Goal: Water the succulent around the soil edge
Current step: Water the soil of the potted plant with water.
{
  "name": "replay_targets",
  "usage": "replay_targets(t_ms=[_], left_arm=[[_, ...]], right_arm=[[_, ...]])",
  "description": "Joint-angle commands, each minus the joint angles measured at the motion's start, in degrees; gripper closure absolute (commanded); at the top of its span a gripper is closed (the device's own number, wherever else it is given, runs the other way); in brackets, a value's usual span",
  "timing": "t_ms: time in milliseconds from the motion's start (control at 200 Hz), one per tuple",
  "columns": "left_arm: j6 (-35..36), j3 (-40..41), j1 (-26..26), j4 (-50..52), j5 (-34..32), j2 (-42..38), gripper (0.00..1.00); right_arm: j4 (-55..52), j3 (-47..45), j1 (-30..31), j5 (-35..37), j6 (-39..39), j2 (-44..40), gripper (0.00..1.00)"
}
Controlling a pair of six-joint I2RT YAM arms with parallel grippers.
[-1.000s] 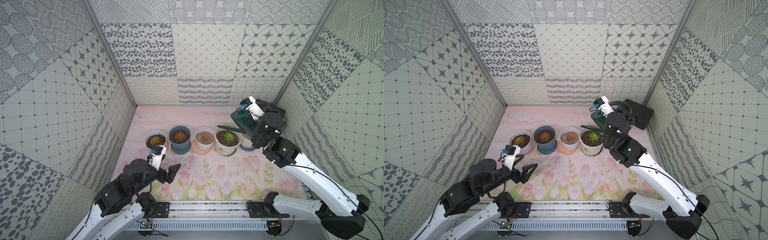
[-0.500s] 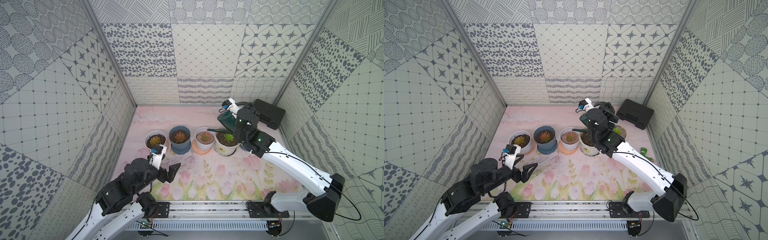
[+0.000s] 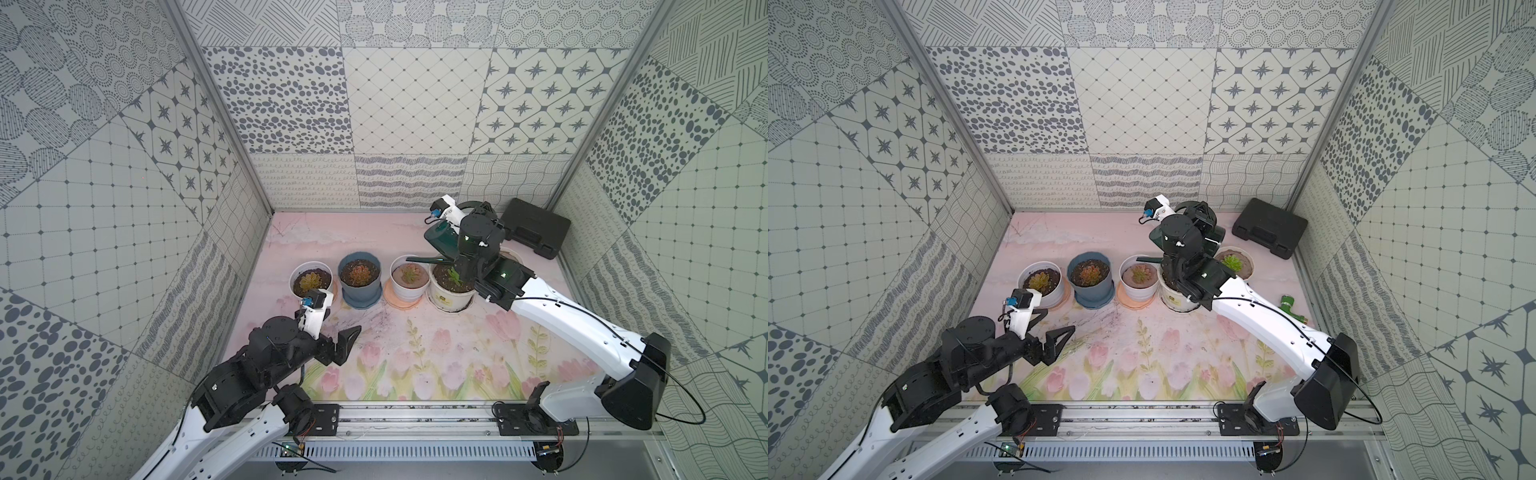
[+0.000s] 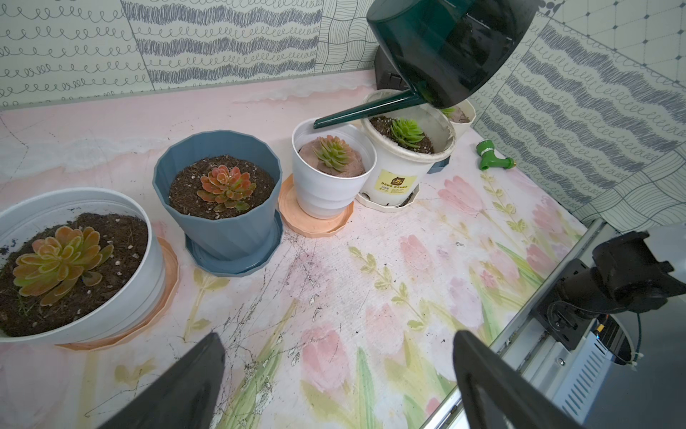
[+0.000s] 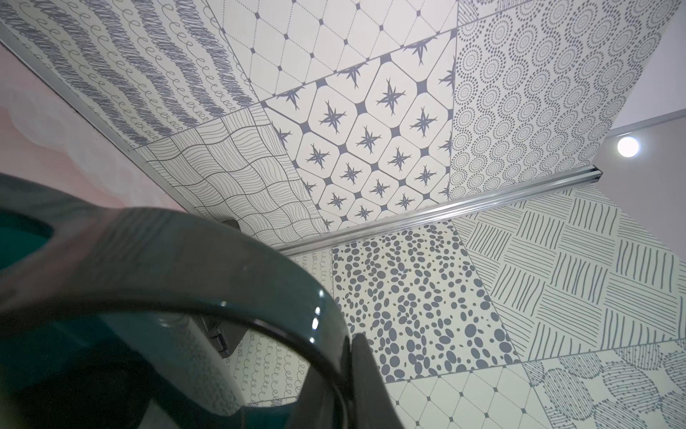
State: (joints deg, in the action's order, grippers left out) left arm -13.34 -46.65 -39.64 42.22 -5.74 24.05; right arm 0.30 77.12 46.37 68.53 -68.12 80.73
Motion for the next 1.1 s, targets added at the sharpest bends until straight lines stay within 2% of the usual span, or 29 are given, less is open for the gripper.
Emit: replay_targets(t_ms=[0,775,1096], left_arm=[[0.80,0.39,0.10,-1.16,0.02,0.18,0.01],[0.86,0.40,0.14,-1.11,0.15,0.34,0.01],[0.95,0.37,0.26,-1.09,0.29,0.38,0.01]], right_arm=[[4.62,2.67,0.53,-0.09,-0.05,0.32,1.00],[3.25,3.12,4.85,-0.52,0.00,-0.49,1.00],[4.47,3.82,6.80,0.37,-3.08,-0.82,1.00]])
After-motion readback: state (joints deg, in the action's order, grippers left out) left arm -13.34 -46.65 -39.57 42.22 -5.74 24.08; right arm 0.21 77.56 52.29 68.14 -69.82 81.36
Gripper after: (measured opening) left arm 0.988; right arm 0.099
